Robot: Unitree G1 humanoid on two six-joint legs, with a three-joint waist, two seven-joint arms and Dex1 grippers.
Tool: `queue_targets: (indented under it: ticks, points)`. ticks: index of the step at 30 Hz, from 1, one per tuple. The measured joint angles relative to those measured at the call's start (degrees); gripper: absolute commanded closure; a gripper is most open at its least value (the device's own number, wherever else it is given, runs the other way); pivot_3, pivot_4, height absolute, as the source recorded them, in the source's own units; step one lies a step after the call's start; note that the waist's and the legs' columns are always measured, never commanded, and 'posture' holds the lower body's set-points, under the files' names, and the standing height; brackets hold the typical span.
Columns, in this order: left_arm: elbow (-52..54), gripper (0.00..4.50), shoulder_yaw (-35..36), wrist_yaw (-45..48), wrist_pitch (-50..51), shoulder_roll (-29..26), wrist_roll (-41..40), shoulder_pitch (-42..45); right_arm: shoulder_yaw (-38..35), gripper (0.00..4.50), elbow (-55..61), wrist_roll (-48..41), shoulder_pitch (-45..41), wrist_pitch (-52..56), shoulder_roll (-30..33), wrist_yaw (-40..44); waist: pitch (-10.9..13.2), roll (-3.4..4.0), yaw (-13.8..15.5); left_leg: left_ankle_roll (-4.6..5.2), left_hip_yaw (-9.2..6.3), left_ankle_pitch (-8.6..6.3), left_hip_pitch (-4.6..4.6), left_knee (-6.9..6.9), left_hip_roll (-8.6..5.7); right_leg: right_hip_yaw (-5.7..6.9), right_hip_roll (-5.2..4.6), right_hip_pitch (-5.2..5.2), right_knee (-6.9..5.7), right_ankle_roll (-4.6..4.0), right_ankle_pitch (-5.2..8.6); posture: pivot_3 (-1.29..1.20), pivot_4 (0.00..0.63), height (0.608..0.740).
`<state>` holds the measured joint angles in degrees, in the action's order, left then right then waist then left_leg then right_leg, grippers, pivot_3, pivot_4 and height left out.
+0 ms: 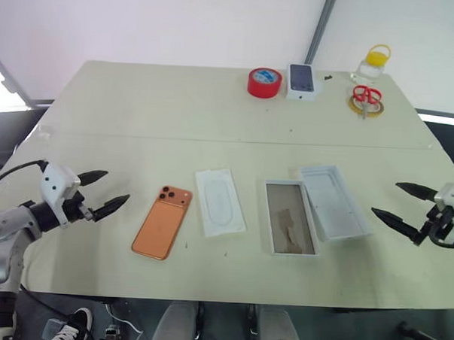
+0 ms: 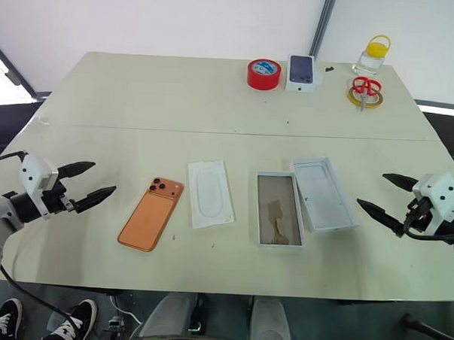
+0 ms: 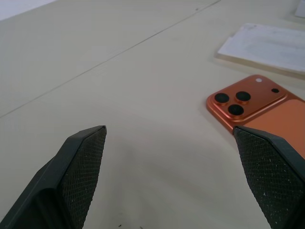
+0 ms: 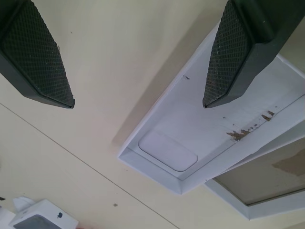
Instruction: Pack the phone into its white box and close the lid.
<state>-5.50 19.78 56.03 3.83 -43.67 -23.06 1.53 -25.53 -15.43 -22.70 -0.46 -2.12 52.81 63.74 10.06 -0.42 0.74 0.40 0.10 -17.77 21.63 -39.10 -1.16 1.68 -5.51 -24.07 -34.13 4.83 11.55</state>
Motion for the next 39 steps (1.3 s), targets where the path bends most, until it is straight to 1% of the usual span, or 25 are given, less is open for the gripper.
queue_targets:
  ticks: [2,5,7,9,12,15,16,17,20,25,29,33,36,39]
  points:
    - [0.31,0.05,-0.05,-0.83,0.23,0.15,0.06,0.00,0.00,0.01,0.01,0.02,0.01,0.00,0.00,-0.01,0.00,0.00,-0.02,0.00,0.00,0.00,0.00,0.00,0.00,0.00,0.00,0.00,0.00,0.00,0.00,0.00,0.150,0.740]
    - [3.15,0.05,-0.42,-3.12,5.94,0.00,-0.43,-0.46,0.51,0.01,2.09,0.02,0.13,0.30,0.00,0.12,0.00,0.01,-0.04,0.00,0.00,0.00,0.01,0.00,0.00,0.00,0.00,0.00,-0.01,0.01,0.00,0.00,0.150,0.740]
    - [7.61,0.05,-1.25,-3.54,16.41,-0.73,-5.32,-0.12,2.32,0.01,6.77,-0.30,0.05,1.27,-0.01,0.75,0.02,-0.02,-0.12,0.00,0.00,0.00,0.01,0.00,0.03,0.00,0.03,-0.01,-0.03,0.02,0.00,0.00,0.150,0.740]
    - [12.92,0.05,-3.33,-4.00,27.14,-2.52,-10.41,2.06,5.08,0.01,11.29,-1.18,-1.24,2.89,-0.64,1.26,0.06,-0.09,-0.12,0.00,-0.02,0.00,0.01,-0.01,0.04,0.01,0.06,0.00,-0.04,0.04,0.00,0.00,0.150,0.740]
    - [21.78,0.05,-6.41,-7.96,39.62,-3.14,-15.32,6.29,9.69,0.01,16.63,-3.05,-4.75,5.87,-2.70,1.87,0.07,-0.07,-0.11,0.00,-0.03,0.00,0.00,-0.01,0.01,0.00,0.09,0.02,-0.03,0.10,-0.01,0.00,0.150,0.740]
    - [27.48,0.05,-8.36,-13.88,52.64,-3.06,-20.27,8.46,12.17,0.01,17.61,-2.54,-7.32,5.81,-3.76,1.81,0.08,-0.08,-0.10,0.01,-0.03,0.00,0.03,0.00,-0.02,0.00,0.20,0.01,-0.04,0.31,-0.08,0.00,0.150,0.740]
    - [27.88,0.05,-8.26,-16.20,57.55,-2.28,-22.53,9.47,12.52,0.01,17.59,-2.38,-7.91,5.88,-4.24,1.63,0.08,-0.08,-0.10,0.01,-0.03,0.00,0.03,0.00,-0.02,0.00,0.21,0.00,-0.05,0.32,-0.08,0.00,0.150,0.740]
    - [27.67,0.05,-7.66,-18.56,62.38,-0.30,-25.34,10.89,13.17,0.01,17.52,-2.25,-8.55,5.94,-4.60,1.35,0.08,-0.08,-0.01,0.01,-0.06,0.00,0.04,-0.01,-0.03,0.01,0.21,0.00,-0.05,0.32,-0.08,0.00,0.150,0.740]
    - [27.28,0.05,-7.07,-24.50,71.65,8.04,-31.96,13.97,15.20,0.01,17.21,-0.87,-9.98,4.81,-5.61,1.32,0.08,-0.11,0.02,0.00,-0.11,0.02,0.02,-0.08,-0.08,0.02,0.21,0.09,-0.07,0.33,-0.09,0.00,0.150,0.740]
    - [27.12,0.05,-6.24,-33.82,80.62,17.91,-37.09,16.42,15.82,0.01,15.10,0.12,-9.58,3.87,-5.87,1.24,0.10,-0.14,-0.03,-0.05,-0.12,0.05,-0.06,-0.08,-0.09,0.00,0.22,0.14,-0.10,0.29,-0.08,0.00,0.150,0.740]
    - [26.90,0.05,-5.02,-39.87,85.70,21.73,-37.27,16.25,15.63,0.01,14.74,0.37,-9.25,2.74,-6.13,0.68,0.10,-0.13,-0.23,-0.05,-0.16,0.05,-0.15,-0.05,-0.07,-0.01,0.30,0.21,-0.09,0.13,0.01,0.00,0.150,0.740]
    - [25.40,0.05,-4.92,-43.03,86.48,25.43,-35.70,17.12,15.34,0.01,14.00,0.96,-8.80,1.95,-6.13,-0.01,0.09,-0.12,0.13,-0.08,-0.22,0.06,-0.19,-0.07,-0.11,0.00,0.29,0.34,-0.04,0.08,0.03,0.00,0.150,0.740]
    - [24.39,0.05,-5.36,-44.02,85.08,26.82,-34.19,18.05,15.05,0.01,14.00,1.22,-8.40,1.46,-6.14,-0.59,0.08,-0.11,0.10,-0.09,-0.25,0.07,-0.28,-0.07,-0.13,0.00,0.27,0.46,0.00,0.06,0.05,0.00,0.150,0.740]
    - [22.04,0.05,-4.81,-45.19,83.06,29.89,-32.82,19.03,14.90,0.01,14.00,1.37,-8.23,1.11,-6.18,-1.26,0.07,-0.09,0.08,-0.09,-0.26,0.07,-0.29,-0.07,-0.14,0.01,0.26,0.47,0.00,0.06,0.05,0.00,0.150,0.740]
